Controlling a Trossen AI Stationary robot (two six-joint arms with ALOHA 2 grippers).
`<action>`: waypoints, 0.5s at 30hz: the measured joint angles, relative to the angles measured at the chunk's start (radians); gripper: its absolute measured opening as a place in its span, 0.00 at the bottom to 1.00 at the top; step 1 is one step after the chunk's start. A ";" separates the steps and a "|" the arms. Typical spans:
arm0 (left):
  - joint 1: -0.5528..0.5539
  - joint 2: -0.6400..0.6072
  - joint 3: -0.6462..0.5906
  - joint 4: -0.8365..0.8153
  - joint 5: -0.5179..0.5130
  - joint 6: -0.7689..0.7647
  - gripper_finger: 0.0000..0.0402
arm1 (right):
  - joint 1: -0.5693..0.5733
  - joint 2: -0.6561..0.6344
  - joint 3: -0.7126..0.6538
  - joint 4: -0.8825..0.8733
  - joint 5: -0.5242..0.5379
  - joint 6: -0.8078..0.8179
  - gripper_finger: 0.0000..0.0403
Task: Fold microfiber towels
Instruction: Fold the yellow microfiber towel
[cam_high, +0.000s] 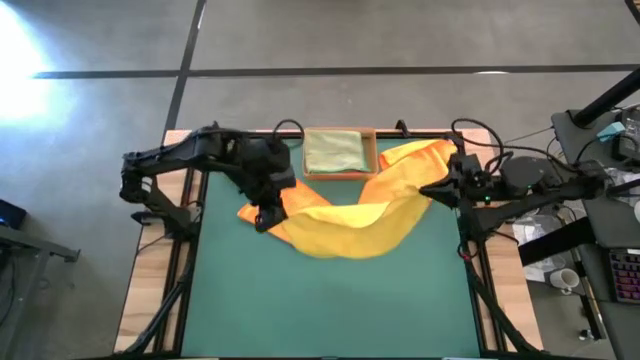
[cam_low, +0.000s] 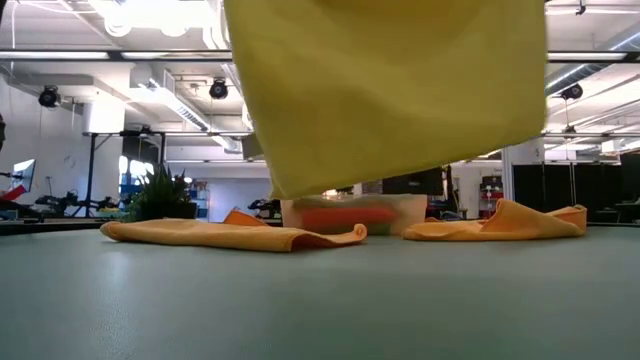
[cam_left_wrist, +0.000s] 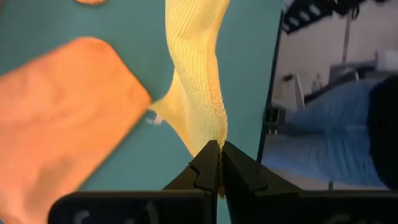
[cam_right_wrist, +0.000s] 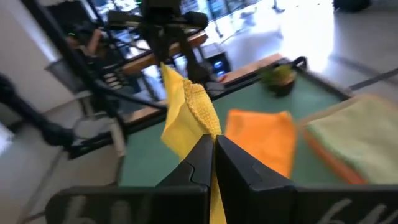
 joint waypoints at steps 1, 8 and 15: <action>-0.015 0.000 -0.012 0.000 0.000 0.000 0.00 | 0.020 0.001 0.000 0.000 -0.001 0.020 0.02; -0.102 0.001 -0.125 0.044 0.000 -0.051 0.00 | 0.156 0.042 -0.005 0.000 0.003 0.151 0.02; -0.185 0.002 -0.215 0.135 0.084 -0.051 0.00 | 0.276 0.166 -0.006 0.034 0.071 0.305 0.02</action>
